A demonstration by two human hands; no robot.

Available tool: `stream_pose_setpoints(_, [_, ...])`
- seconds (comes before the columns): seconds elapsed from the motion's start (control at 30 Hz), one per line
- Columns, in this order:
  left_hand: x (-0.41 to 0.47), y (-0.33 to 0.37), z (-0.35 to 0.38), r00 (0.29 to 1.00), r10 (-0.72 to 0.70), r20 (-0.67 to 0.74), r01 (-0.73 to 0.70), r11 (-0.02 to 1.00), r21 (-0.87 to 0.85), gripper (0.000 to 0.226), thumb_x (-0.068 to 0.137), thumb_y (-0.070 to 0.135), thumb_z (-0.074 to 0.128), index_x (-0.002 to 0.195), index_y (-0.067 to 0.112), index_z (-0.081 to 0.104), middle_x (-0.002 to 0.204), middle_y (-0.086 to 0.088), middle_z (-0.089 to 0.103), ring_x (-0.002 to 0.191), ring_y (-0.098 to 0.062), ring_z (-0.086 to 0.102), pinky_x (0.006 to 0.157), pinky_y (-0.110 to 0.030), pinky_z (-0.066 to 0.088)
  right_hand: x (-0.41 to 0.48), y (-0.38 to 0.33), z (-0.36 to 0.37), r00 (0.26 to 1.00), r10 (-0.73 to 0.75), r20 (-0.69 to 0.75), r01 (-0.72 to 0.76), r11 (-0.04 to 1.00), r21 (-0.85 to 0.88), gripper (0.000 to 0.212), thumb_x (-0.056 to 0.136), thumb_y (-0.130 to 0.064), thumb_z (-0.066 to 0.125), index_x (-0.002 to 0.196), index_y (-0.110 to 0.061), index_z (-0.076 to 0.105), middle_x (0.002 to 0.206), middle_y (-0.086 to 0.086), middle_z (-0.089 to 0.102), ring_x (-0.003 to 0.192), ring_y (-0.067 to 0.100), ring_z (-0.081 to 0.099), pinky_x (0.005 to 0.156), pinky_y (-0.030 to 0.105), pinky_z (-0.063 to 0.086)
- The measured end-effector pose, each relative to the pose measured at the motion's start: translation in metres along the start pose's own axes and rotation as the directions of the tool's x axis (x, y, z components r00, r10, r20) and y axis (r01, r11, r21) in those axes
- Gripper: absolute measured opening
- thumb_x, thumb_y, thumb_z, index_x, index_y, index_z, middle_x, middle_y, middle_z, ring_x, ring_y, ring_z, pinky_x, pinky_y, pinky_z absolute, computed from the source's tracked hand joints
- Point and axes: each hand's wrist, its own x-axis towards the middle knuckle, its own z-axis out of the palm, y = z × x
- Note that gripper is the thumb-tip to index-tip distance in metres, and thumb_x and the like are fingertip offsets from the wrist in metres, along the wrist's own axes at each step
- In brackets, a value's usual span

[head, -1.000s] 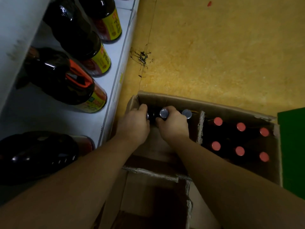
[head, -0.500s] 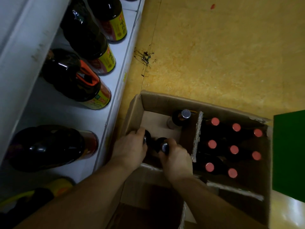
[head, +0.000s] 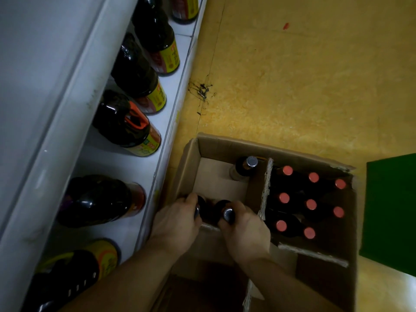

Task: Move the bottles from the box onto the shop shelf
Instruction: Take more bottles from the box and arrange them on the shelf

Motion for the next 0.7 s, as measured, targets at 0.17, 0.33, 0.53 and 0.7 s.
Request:
stream_pose_setpoints(0.17, [-0.018,0.008,-0.022,1.000,-0.009,-0.020,0.009,1.000,0.001,0.028,0.100,0.036,0.055,0.127,0.027,0.050,0.115,0.001,0.067,0.099,-0.020,0.066,0.069,-0.029,0.045,-0.024,-0.014,-0.021,1.000,-0.010,-0.025,0.010,1.000,0.007,0.026,0.093,-0.042,0.063,0.116,-0.032,0.057,0.113,-0.009,0.066,0.099,0.015,0.066,0.077,0.033,0.055])
stream_pose_setpoints(0.33, [-0.040,0.023,-0.047,0.998,-0.027,-0.054,0.024,0.998,-0.053,0.028,0.100,0.036,0.058,0.127,0.029,0.051,0.115,0.004,0.066,0.102,-0.016,0.064,0.067,-0.023,0.038,-0.046,-0.025,-0.048,0.999,0.000,-0.045,0.002,0.999,0.050,0.029,0.094,-0.040,0.065,0.121,-0.034,0.057,0.112,-0.010,0.066,0.098,0.014,0.066,0.076,0.032,0.055])
stream_pose_setpoints(0.53, [-0.068,0.045,-0.089,0.992,-0.024,-0.121,0.014,0.996,-0.084,0.022,0.099,0.035,0.057,0.120,0.027,0.054,0.109,0.002,0.068,0.095,-0.018,0.066,0.065,-0.027,0.038,-0.070,-0.041,-0.090,0.996,-0.002,-0.084,0.009,0.997,0.077,0.024,0.092,-0.041,0.066,0.114,-0.034,0.058,0.106,-0.007,0.068,0.095,0.018,0.067,0.074,0.035,0.055])
stream_pose_setpoints(0.7, [-0.092,0.061,-0.122,0.987,-0.017,-0.162,0.000,0.995,-0.103,0.016,0.099,0.034,0.057,0.114,0.027,0.055,0.103,0.003,0.069,0.090,-0.016,0.066,0.063,-0.026,0.039,-0.096,-0.056,-0.129,0.992,-0.026,-0.123,0.036,0.996,0.076,0.022,0.093,-0.041,0.067,0.112,-0.035,0.059,0.102,-0.011,0.068,0.089,0.011,0.066,0.071,0.030,0.055])
